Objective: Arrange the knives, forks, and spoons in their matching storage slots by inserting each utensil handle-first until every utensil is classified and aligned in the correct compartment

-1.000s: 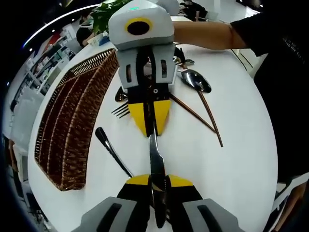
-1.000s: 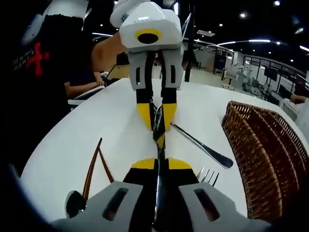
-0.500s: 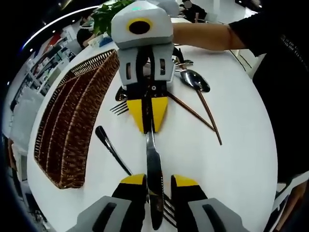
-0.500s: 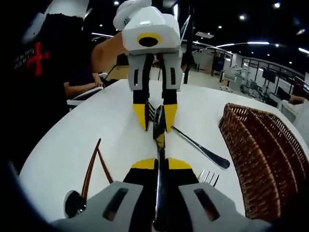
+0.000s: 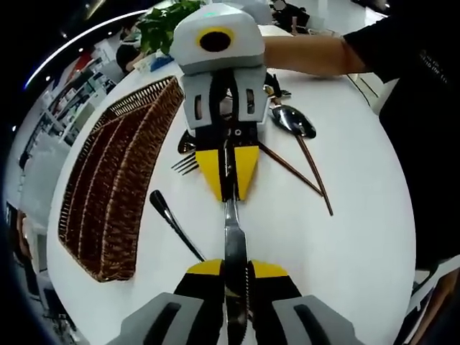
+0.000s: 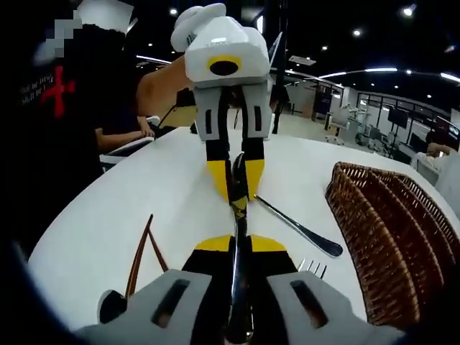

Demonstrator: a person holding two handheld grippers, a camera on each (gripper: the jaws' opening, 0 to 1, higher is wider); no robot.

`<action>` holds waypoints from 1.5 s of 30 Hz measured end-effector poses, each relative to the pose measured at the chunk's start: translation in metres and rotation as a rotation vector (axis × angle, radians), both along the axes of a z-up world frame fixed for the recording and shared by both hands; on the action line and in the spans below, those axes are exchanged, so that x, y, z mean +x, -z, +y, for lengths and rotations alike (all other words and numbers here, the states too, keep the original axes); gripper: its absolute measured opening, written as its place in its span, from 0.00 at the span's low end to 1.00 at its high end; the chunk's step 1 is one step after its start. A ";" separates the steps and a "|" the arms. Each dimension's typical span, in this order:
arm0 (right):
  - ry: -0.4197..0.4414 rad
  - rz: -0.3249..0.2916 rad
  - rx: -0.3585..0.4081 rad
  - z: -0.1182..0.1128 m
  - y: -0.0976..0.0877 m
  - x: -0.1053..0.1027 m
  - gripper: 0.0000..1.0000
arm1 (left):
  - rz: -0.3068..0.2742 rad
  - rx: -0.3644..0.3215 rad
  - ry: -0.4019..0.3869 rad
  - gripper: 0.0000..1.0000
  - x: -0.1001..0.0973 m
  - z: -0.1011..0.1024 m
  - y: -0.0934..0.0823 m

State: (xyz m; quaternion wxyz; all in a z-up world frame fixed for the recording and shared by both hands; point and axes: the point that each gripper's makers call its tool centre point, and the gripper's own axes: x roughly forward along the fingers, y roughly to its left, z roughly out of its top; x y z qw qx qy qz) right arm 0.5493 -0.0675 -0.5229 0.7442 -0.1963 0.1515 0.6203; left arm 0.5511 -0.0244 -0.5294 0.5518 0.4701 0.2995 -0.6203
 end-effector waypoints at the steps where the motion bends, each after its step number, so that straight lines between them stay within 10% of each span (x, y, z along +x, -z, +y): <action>1: -0.020 -0.053 -0.012 0.002 0.000 0.001 0.06 | -0.003 0.006 -0.001 0.12 0.000 0.001 0.001; 18: 0.001 0.107 -0.077 -0.007 0.011 -0.007 0.08 | -0.011 0.014 0.013 0.10 -0.001 0.005 -0.003; 31: 0.073 -0.003 -0.083 -0.007 0.009 -0.003 0.00 | -0.025 -0.021 -0.014 0.01 0.006 0.005 -0.003; 39: 0.096 -0.054 -0.079 -0.014 -0.008 -0.003 0.00 | -0.017 -0.171 -0.054 0.06 0.006 -0.002 -0.015; 45: 0.114 -0.064 -0.096 -0.018 -0.011 -0.006 0.00 | -0.053 -0.350 -0.117 0.37 0.014 -0.009 -0.032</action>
